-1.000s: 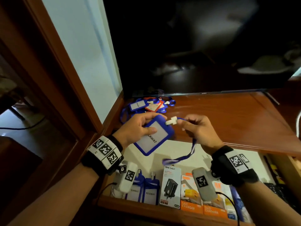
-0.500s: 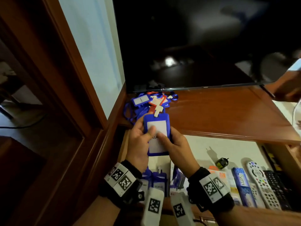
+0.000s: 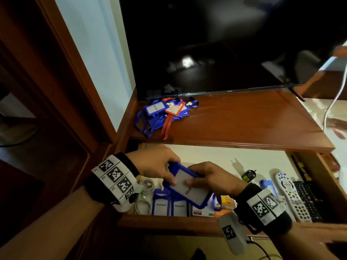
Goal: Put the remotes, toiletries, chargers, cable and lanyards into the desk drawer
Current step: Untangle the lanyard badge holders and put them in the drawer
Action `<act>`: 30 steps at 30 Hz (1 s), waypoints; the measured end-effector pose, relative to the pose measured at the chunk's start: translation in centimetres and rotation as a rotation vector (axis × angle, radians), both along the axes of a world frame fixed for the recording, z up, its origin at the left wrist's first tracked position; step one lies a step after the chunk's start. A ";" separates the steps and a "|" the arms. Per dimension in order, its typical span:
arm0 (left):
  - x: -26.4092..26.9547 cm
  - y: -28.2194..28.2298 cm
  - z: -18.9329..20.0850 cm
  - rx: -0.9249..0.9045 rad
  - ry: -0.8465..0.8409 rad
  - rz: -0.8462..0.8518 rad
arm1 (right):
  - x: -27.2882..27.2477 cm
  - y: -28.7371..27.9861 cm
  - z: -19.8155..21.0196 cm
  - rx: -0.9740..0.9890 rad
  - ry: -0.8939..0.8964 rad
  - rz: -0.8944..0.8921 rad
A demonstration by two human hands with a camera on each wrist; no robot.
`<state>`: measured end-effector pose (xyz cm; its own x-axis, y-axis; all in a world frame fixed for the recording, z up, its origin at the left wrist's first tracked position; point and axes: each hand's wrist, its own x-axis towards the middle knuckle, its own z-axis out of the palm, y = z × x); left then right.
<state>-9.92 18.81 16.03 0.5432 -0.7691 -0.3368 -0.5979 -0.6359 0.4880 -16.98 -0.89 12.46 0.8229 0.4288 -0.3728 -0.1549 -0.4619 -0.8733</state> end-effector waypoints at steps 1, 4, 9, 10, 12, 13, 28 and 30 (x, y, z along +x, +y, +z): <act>-0.2 -0.1 0.0 0.020 0.022 -0.009 | -0.1 -0.1 0.1 -0.007 -0.017 0.016; -0.2 -0.1 -0.5 -0.084 0.092 0.067 | -0.2 -0.5 0.1 0.026 -0.126 -0.013; 0.1 0.6 -1.9 -0.415 0.309 0.338 | -0.6 -1.7 -1.2 0.411 0.015 -0.386; 0.2 0.5 -2.2 -0.488 0.334 0.387 | -0.7 -1.9 -1.4 0.464 0.055 -0.431; 0.1 0.2 -2.6 -0.632 0.366 0.481 | -0.7 -1.9 -1.8 0.567 0.081 -0.433; 0.0 -0.1 -2.7 -0.702 0.374 0.539 | -0.7 -1.7 -1.8 0.596 0.071 -0.420; -1.2 -2.0 -5.6 -0.349 -0.222 0.562 | -0.1 -0.7 2.2 -0.051 -0.376 -0.174; -1.7 -2.1 -5.2 -0.252 -0.111 0.439 | 0.6 -1.5 2.3 -0.176 -0.456 -0.160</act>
<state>-11.61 16.72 10.85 0.8551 -0.5102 -0.0926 -0.3575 -0.7095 0.6073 -16.36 -2.39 14.76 0.9689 0.2470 -0.0157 0.1427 -0.6094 -0.7799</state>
